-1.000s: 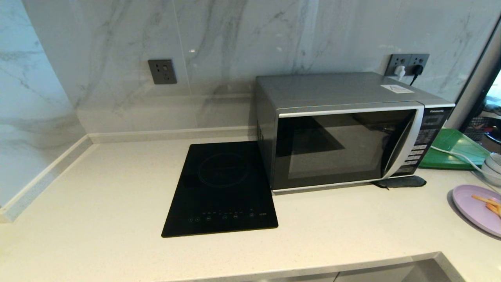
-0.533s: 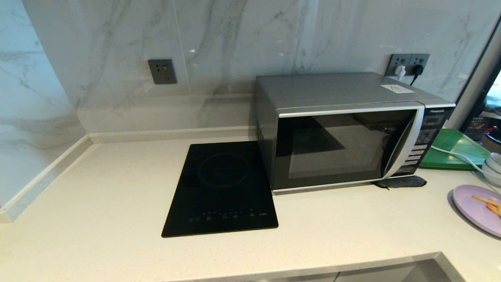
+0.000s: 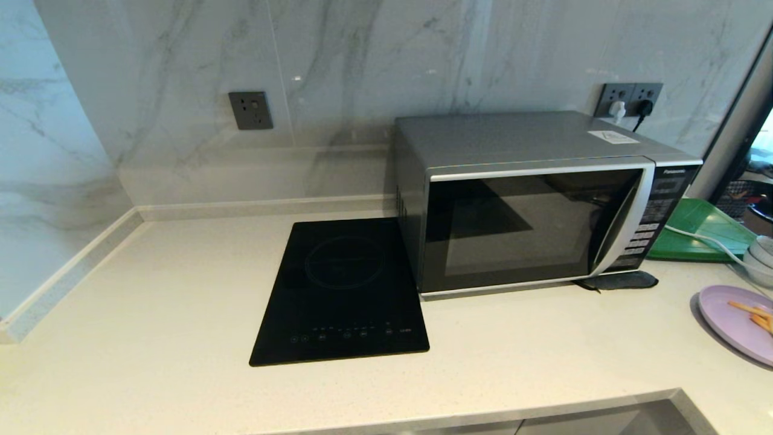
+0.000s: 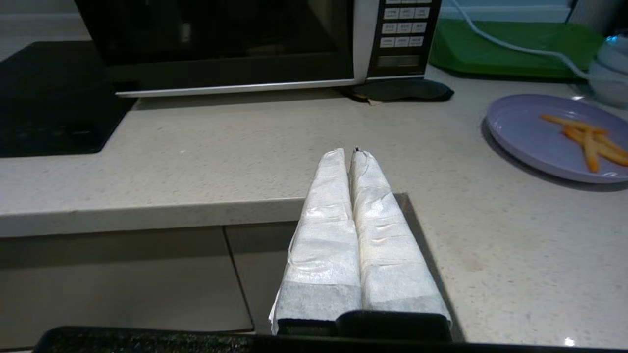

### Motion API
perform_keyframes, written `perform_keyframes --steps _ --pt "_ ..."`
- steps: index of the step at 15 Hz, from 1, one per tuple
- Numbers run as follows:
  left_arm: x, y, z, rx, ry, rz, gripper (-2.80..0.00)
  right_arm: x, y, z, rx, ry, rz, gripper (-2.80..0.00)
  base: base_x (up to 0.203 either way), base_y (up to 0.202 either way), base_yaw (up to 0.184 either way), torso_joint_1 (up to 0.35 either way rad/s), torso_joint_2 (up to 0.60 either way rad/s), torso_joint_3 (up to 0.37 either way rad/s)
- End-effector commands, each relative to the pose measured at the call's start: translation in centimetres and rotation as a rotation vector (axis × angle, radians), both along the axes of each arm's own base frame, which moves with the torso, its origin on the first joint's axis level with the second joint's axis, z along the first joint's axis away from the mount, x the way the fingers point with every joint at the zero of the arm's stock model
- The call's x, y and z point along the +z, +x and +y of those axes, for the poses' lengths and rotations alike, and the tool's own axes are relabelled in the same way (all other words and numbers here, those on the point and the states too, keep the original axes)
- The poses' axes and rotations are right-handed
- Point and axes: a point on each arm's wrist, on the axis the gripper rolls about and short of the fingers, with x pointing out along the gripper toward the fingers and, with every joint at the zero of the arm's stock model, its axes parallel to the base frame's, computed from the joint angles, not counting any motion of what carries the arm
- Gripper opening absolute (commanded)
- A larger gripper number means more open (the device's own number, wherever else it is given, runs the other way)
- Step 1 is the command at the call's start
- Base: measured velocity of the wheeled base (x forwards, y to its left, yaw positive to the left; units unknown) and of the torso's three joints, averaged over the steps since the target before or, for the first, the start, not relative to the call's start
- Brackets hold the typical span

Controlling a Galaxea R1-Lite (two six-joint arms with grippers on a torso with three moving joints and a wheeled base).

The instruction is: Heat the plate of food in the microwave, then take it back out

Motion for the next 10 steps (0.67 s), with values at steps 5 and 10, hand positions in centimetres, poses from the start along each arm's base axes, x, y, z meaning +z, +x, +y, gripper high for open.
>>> perform_keyframes --steps 5,10 --pt "0.00 0.01 0.00 0.001 -0.001 0.000 -2.80 -0.85 0.16 -0.01 -0.002 0.106 0.049 -2.80 0.000 0.000 0.000 0.000 0.00 0.000" --pt "0.00 0.01 0.00 0.001 -0.001 0.000 -2.80 -0.85 0.17 -0.01 -0.002 0.106 0.049 -2.80 0.000 0.000 0.000 0.000 0.00 0.000"
